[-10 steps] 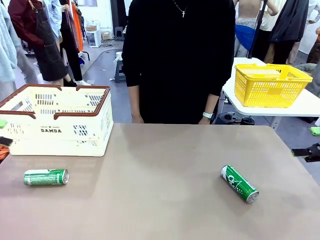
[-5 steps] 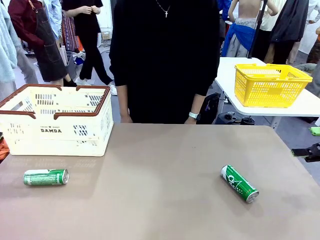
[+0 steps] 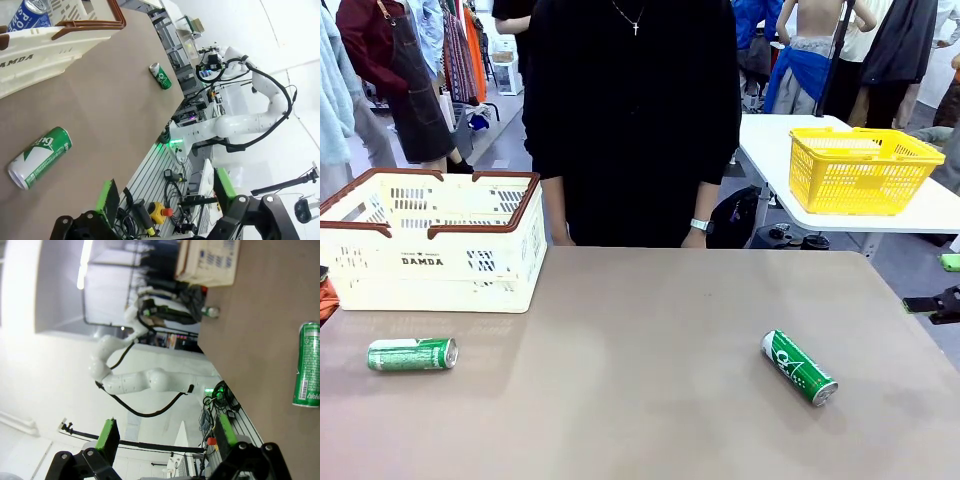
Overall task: Place the drinks into the Shopping basket.
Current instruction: Pick up one drink and place it into the Shopping basket.
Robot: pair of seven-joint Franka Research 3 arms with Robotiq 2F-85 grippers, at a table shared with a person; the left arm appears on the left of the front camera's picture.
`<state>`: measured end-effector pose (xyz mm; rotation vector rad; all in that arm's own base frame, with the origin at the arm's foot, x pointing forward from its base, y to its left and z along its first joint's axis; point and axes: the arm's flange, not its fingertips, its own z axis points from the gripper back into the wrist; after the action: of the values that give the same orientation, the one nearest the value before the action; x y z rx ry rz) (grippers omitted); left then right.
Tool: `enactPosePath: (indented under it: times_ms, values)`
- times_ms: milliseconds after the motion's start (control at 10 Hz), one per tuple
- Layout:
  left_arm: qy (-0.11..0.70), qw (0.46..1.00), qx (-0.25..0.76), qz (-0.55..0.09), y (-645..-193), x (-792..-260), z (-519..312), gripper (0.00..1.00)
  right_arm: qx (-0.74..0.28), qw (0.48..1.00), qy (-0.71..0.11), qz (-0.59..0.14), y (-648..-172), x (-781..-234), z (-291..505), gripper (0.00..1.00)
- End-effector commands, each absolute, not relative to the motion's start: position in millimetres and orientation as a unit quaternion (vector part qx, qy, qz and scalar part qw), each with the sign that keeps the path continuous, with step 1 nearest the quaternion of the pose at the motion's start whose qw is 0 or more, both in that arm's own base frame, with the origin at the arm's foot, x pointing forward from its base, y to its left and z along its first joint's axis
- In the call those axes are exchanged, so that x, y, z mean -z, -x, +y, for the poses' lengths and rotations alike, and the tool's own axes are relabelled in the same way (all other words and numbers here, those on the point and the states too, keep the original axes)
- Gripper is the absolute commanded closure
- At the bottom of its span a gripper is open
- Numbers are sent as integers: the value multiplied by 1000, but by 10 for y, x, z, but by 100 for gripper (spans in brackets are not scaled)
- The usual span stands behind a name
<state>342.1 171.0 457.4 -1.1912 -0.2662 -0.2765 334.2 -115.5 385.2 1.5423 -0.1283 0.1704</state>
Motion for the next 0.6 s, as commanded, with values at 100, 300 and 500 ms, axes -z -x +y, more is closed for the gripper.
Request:
enactPosePath:
  times_ms: [100,300,500]
  values:
    - [557,812,126,-120,-3398,-4589,1708,0,-74,714,-695,-48,-3340,-3909,-1156,0]
    - [557,812,126,-120,-3398,-4589,1708,0,-85,784,-613,-47,-3329,-4102,-901,0]
    - [557,812,126,-120,-3398,-4589,1708,0,-130,860,-493,-11,-3361,-4459,-285,0]
